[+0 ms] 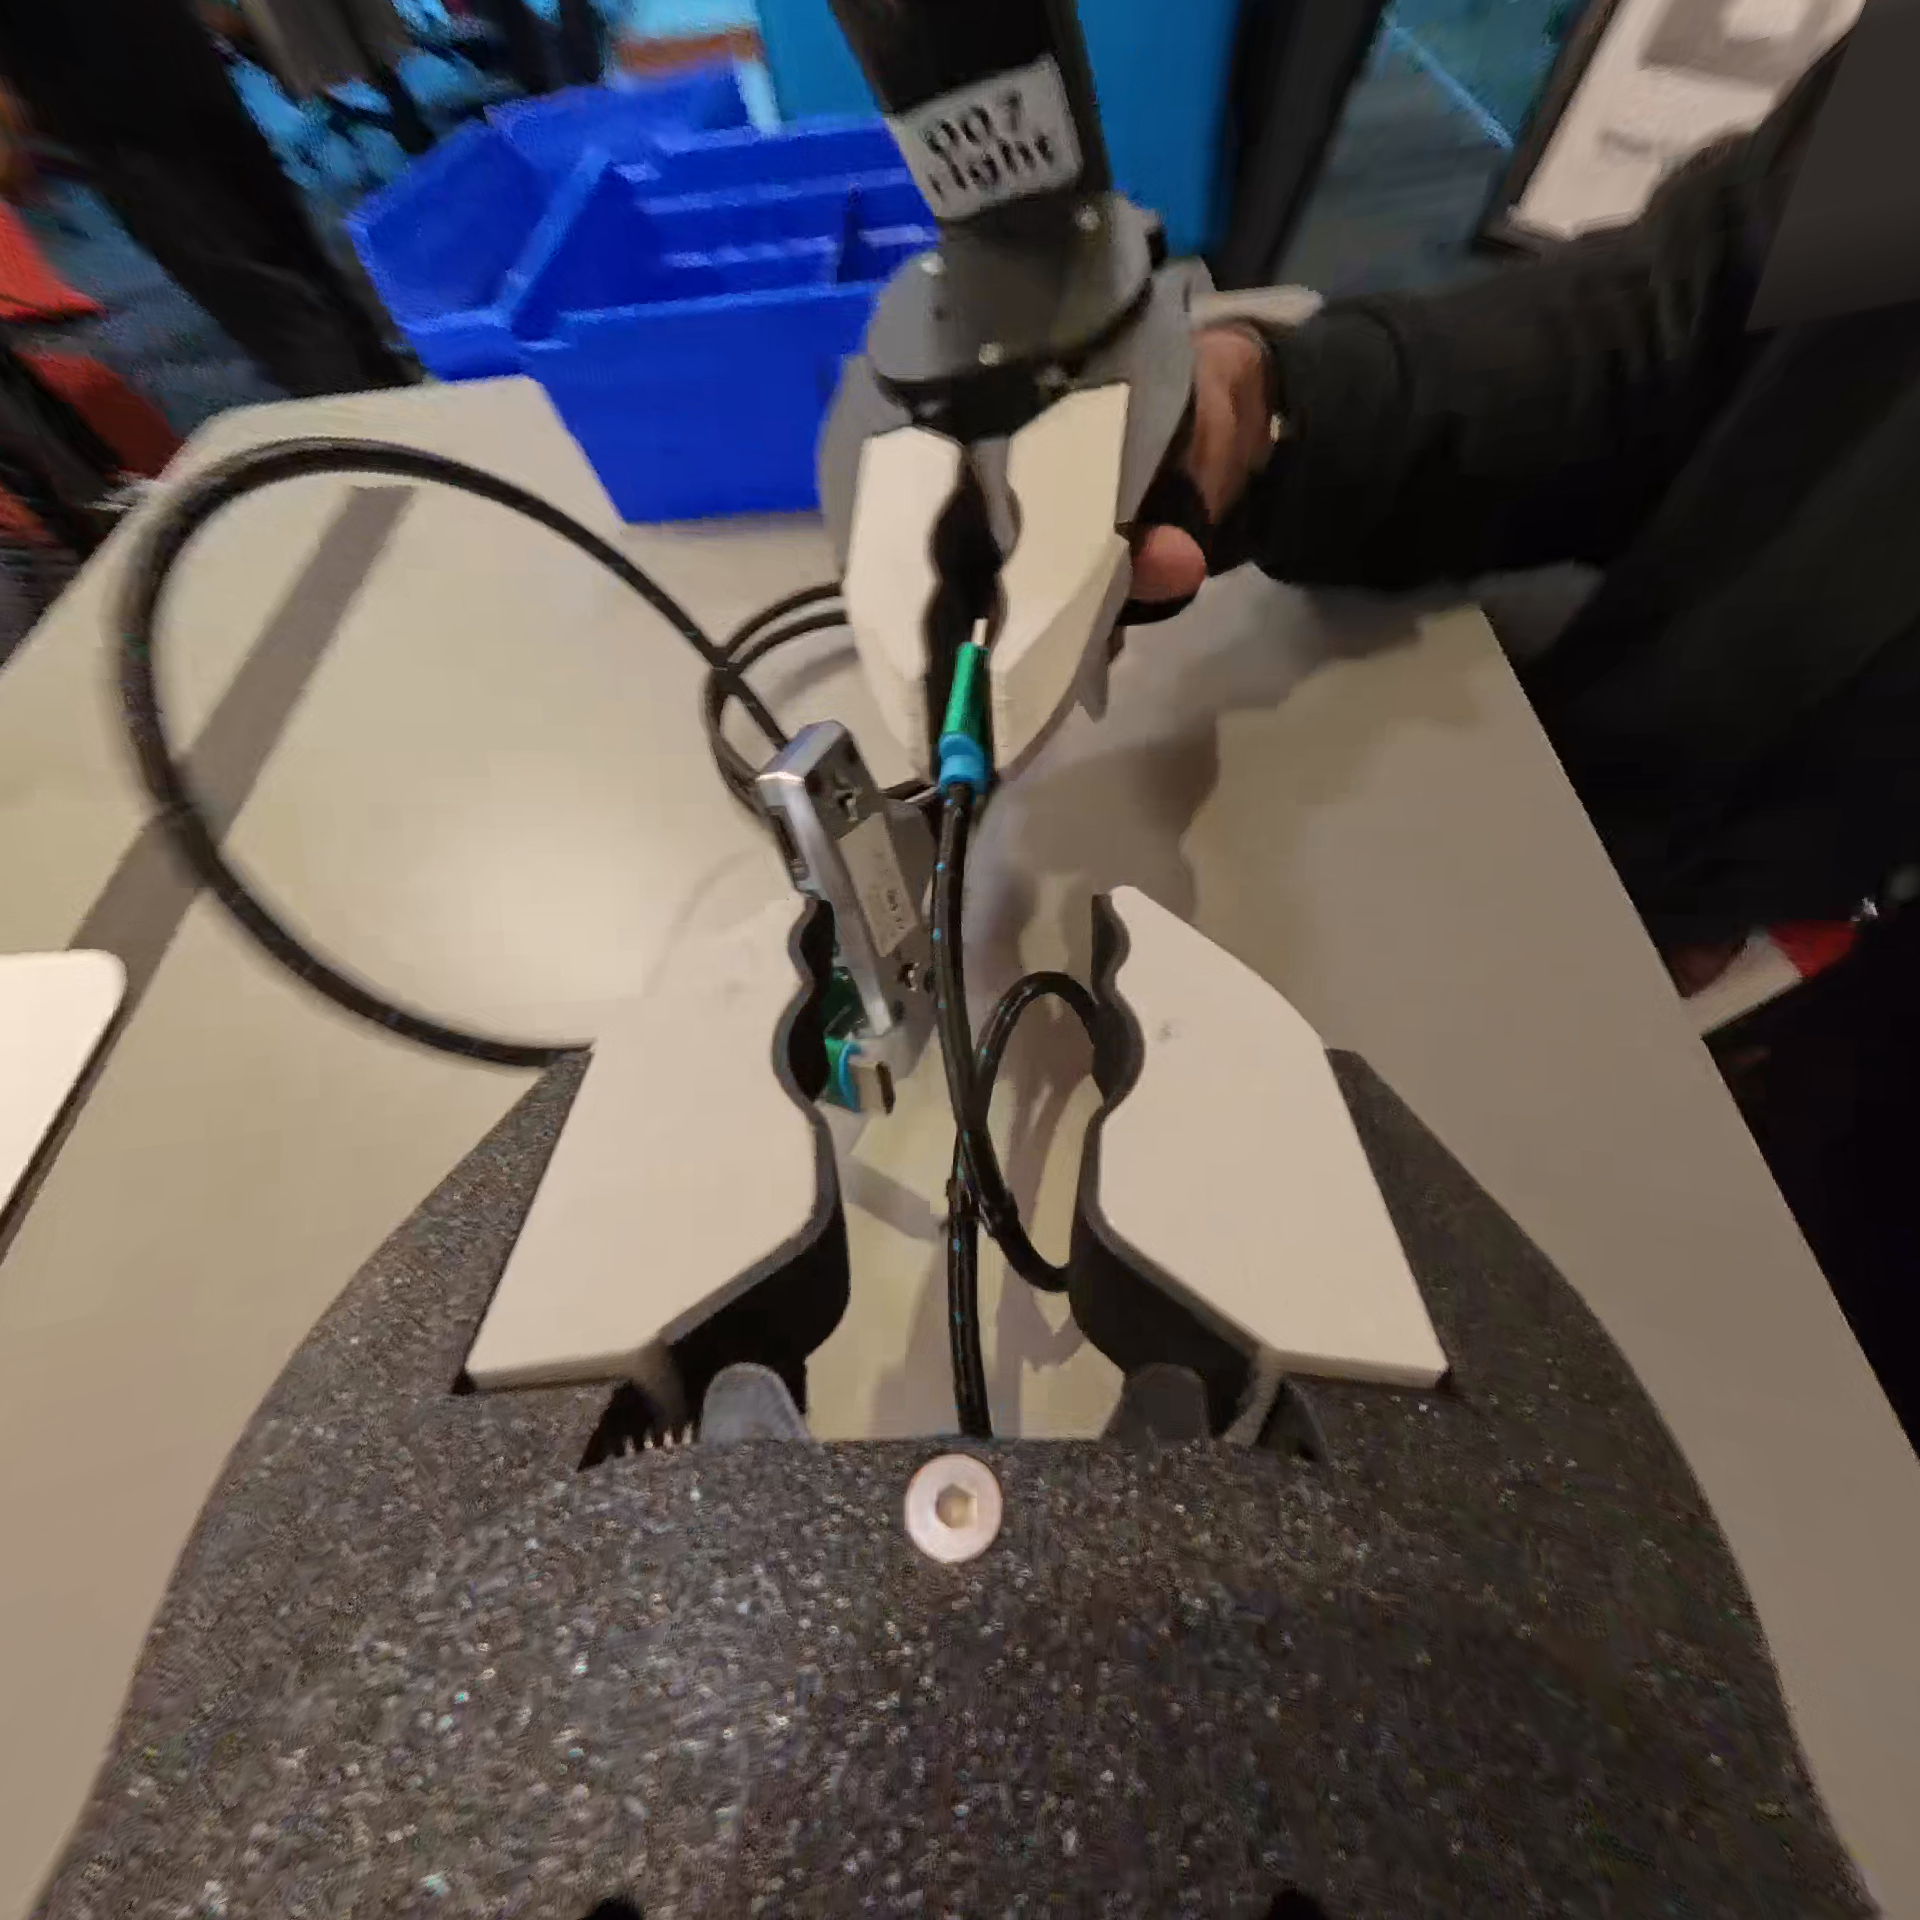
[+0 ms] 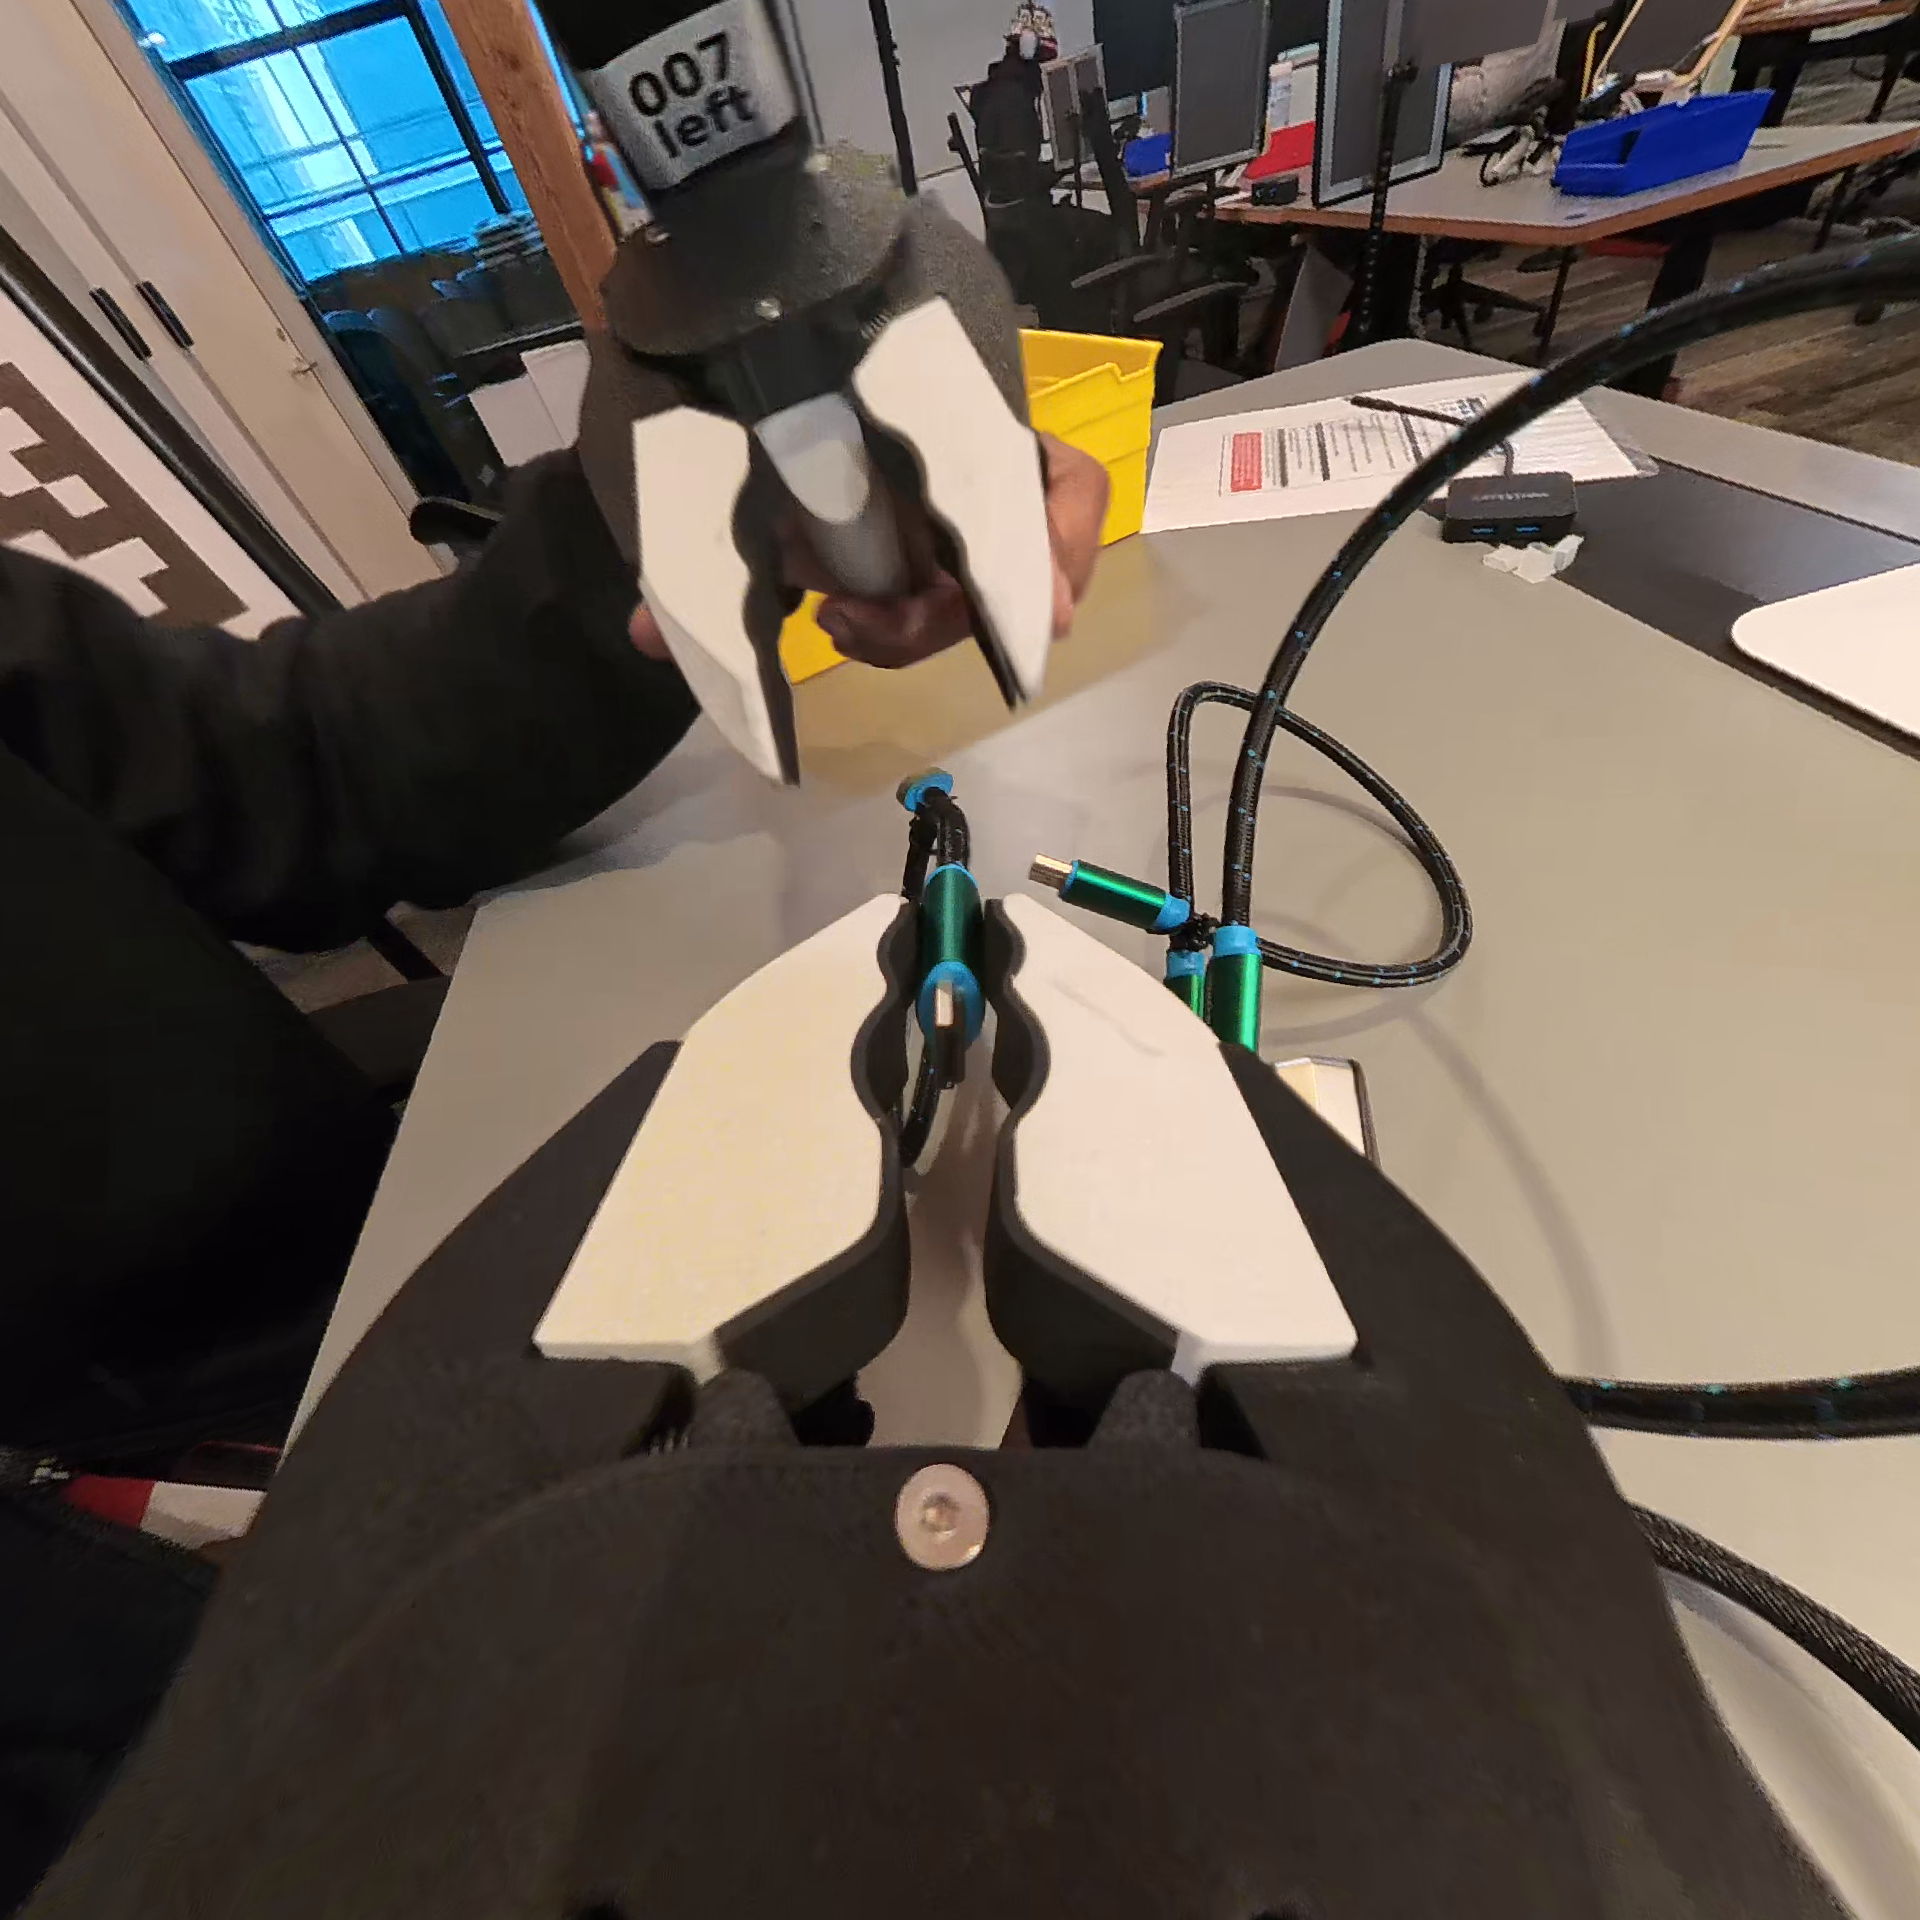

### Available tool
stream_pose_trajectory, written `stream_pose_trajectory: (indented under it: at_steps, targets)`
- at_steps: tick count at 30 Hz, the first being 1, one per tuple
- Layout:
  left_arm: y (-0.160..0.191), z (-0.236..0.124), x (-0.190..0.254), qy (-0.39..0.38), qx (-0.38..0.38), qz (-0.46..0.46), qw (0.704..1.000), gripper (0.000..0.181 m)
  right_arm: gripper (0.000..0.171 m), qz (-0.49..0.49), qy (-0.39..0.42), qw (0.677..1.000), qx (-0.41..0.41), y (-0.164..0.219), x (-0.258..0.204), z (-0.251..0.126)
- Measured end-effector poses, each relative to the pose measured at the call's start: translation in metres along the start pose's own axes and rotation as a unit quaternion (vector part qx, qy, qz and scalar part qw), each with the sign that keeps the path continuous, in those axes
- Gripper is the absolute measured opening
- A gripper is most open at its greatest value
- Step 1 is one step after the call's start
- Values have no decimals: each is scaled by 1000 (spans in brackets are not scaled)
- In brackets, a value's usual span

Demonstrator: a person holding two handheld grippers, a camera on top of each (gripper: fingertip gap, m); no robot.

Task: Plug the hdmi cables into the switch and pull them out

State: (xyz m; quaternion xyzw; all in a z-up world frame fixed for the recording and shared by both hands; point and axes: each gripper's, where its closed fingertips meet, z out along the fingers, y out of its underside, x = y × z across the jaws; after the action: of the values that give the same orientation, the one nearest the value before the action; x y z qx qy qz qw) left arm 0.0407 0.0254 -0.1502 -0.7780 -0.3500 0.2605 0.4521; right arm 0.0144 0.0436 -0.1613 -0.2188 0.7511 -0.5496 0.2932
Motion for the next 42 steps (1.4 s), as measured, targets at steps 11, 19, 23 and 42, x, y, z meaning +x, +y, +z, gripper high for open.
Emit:
stream_pose_trajectory:
  at_steps: [11,19,23,42]
  targets:
    - [1,49,7,121,9,-38,992,7,12,-42,-5,999,21,1,-2,-3]
    - [3,46,7,123,23,-46,991,6,20,-49,0,999,0,3,4,-17]
    - [6,49,8,124,17,-47,991,6,9,-68,-1,998,0,5,-1,-13]
    - [-15,49,2,118,163,-70,977,17,6,-24,-17,996,86,-6,0,-9]
